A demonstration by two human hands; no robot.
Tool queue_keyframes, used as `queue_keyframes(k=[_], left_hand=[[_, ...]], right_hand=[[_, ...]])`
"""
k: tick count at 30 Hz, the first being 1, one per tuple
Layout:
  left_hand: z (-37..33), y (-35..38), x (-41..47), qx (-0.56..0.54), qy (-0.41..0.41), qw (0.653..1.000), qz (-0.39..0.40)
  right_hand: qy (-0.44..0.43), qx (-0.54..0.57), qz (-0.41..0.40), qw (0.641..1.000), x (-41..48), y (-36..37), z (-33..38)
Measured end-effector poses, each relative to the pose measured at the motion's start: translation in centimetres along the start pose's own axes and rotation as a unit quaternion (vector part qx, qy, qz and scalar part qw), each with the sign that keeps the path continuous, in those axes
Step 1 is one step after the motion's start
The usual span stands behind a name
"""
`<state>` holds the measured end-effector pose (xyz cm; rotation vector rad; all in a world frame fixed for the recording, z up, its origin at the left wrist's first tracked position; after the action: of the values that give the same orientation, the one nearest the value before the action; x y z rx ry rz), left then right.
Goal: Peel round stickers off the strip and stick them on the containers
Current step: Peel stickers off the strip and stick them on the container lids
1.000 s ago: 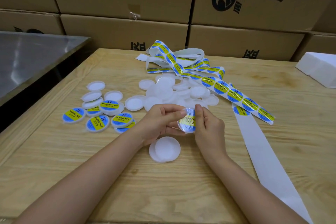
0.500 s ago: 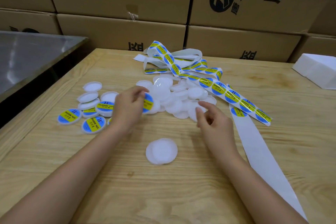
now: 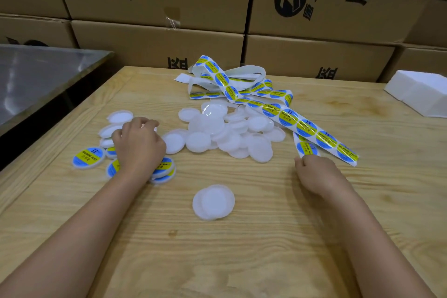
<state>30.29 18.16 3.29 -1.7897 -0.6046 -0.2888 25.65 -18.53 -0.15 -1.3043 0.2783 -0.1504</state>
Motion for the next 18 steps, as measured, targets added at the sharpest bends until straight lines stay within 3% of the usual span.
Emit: queue_keyframes(k=[4,8,10,12,15,18], left_hand=[[0.0,-0.1,0.0,-0.027,0.009,1.0,-0.011],[-0.7,-1.8,0.0,-0.068,0.029,0.996,-0.055],[-2.8,-2.9,-0.3,-0.107,0.089,0.989,-0.059],[-6.4,-3.7,-1.4,-0.165,0.181,0.969,-0.034],[-12.2,-4.3,-4.7,-0.211,0.303,0.929,0.035],[-16.9,-3.3,-9.4,-0.212,0.424,0.874,0.106]], right_hand=[[-0.03,-0.051,0.098,0.993,-0.2,0.2,0.1],[-0.055,0.041,0.147,0.987,-1.4,0.5,0.1],[-0.069,0.055,0.147,0.985,-2.0,0.4,0.1],[-0.1,0.002,0.138,0.985,-2.5,0.2,0.3],[-0.147,-0.106,0.117,0.976,-3.4,0.5,1.3],[-0.155,-0.134,0.114,0.972,-3.8,1.2,2.0]])
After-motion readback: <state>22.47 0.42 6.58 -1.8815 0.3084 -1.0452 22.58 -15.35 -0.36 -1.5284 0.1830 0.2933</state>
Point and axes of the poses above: each hand's wrist, its own x-axis towards the middle knuckle, its own y-axis out of the palm, z = x × y, the point moved 10 cm from there along x, towards the middle knuckle, and after that the axes turned 4 degrees about x, right-handed, at the moved point
